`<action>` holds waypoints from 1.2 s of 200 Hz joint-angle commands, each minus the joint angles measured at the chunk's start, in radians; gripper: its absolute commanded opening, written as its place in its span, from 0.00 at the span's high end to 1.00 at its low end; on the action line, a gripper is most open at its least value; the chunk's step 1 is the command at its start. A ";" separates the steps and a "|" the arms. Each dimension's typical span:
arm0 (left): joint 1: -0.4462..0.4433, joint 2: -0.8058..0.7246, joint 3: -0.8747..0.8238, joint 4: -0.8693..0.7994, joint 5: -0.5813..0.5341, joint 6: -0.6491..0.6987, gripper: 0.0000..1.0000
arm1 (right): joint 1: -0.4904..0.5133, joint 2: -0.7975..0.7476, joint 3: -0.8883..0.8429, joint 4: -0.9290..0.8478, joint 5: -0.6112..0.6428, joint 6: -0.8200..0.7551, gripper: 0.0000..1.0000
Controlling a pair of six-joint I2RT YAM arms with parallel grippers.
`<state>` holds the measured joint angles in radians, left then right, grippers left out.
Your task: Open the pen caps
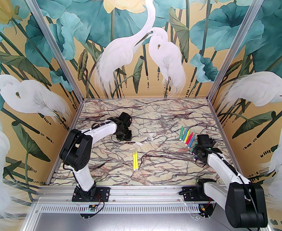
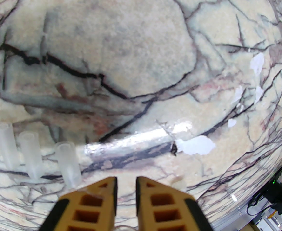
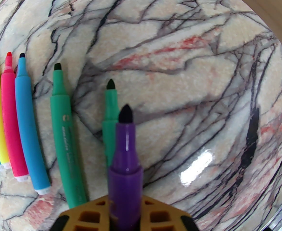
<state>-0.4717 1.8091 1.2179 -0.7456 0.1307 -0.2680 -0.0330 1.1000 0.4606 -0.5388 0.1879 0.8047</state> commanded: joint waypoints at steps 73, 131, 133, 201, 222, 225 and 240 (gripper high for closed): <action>-0.005 0.031 0.000 0.028 0.020 0.028 0.92 | -0.007 0.045 0.034 -0.021 0.002 0.020 0.85; -0.004 0.044 -0.001 0.017 -0.002 0.027 0.87 | -0.007 0.049 0.031 -0.021 -0.006 0.016 0.77; -0.004 0.045 0.000 0.017 -0.003 0.028 0.87 | -0.007 0.048 0.032 -0.020 -0.006 0.016 0.77; -0.004 0.052 0.002 0.004 -0.023 0.036 0.85 | -0.008 0.060 0.038 -0.017 -0.014 0.009 0.73; -0.004 0.052 0.003 -0.001 -0.027 0.036 0.83 | -0.007 0.048 0.032 -0.018 -0.014 0.008 0.73; -0.004 0.052 0.003 -0.001 -0.029 0.038 0.83 | -0.007 0.045 0.032 -0.017 -0.015 0.008 0.73; -0.004 0.052 0.006 -0.004 -0.031 0.038 0.82 | -0.007 0.033 0.029 -0.015 -0.017 0.004 0.72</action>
<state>-0.4717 1.8416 1.2175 -0.7338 0.1295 -0.2447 -0.0349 1.1549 0.4816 -0.5438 0.1818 0.8124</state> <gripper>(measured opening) 0.181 0.273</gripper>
